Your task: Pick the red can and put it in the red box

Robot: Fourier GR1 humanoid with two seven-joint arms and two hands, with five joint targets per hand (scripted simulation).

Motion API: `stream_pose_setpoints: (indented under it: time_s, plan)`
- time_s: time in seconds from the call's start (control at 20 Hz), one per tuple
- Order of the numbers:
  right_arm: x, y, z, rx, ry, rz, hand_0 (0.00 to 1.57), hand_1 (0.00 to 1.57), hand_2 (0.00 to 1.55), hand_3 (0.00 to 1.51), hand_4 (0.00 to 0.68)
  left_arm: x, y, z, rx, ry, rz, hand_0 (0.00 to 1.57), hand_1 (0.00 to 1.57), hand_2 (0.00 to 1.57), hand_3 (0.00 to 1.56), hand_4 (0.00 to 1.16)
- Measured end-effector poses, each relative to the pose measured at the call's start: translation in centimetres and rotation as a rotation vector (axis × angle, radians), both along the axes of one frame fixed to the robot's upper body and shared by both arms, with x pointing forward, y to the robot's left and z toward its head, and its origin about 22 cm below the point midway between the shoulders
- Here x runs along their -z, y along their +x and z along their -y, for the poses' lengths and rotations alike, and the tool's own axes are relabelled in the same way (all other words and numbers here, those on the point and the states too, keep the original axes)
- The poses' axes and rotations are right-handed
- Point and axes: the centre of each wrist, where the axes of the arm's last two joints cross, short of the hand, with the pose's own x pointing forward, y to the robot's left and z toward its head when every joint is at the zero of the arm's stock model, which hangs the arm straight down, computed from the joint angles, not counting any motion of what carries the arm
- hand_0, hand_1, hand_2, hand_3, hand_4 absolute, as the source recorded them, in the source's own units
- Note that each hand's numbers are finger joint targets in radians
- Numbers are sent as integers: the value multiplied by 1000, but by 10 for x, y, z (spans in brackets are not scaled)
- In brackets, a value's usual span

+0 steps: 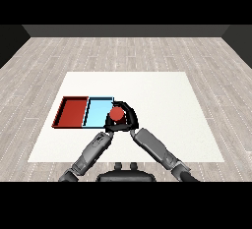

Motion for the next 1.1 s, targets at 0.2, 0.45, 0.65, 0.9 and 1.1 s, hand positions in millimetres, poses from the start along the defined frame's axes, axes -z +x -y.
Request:
stream_pose_setpoints:
  time_s: [0.2, 0.45, 0.65, 0.9, 1.1]
  plan:
    - [-6, 1, -1, -2, -1, -6, 0, 0, 0, 0, 0, -2, 1, 0, -20, 5, 9, 1571, 1571, 1555, 1481, 1131]
    - [-3, 2, 4, 16, 2, 5, 0, 0, 0, 0, 0, -1, -1, -9, -26, 0, -16, 1571, 1571, 1571, 1509, 1145]
    - [-7, 10, 22, 54, 20, 27, 0, 0, 0, 0, 0, 8, 0, -9, -40, -9, -25, 1571, 1571, 1571, 1496, 1142]
    - [-19, 7, 55, 104, 68, 64, 0, 0, 0, 0, 0, 10, 2, -21, -73, 18, -27, 1571, 1571, 1571, 1482, 1138]
    - [-35, -3, 91, 136, 85, 103, 0, 0, 0, 0, 0, 7, 9, -40, -105, 61, -4, 1571, 1571, 1571, 1473, 1133]
